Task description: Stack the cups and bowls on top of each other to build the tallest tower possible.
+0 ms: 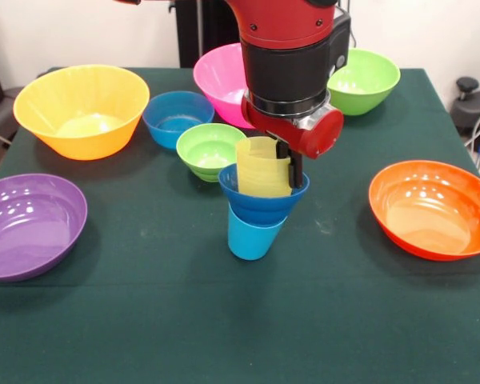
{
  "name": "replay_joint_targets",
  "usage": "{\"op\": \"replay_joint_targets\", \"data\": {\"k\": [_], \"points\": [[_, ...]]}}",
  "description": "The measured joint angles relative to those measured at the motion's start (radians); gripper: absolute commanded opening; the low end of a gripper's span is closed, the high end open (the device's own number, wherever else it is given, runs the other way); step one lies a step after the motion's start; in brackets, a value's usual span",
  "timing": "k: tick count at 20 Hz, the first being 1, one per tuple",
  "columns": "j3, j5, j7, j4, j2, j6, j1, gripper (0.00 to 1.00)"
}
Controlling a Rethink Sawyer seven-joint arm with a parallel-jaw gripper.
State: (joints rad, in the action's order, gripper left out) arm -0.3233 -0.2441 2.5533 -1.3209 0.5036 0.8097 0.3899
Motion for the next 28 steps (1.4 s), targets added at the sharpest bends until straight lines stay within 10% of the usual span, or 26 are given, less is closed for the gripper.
{"op": "replay_joint_targets", "data": {"k": [28], "points": [[0.003, -0.003, 0.000, -0.002, -0.004, 0.010, 0.016, 0.00]]}}
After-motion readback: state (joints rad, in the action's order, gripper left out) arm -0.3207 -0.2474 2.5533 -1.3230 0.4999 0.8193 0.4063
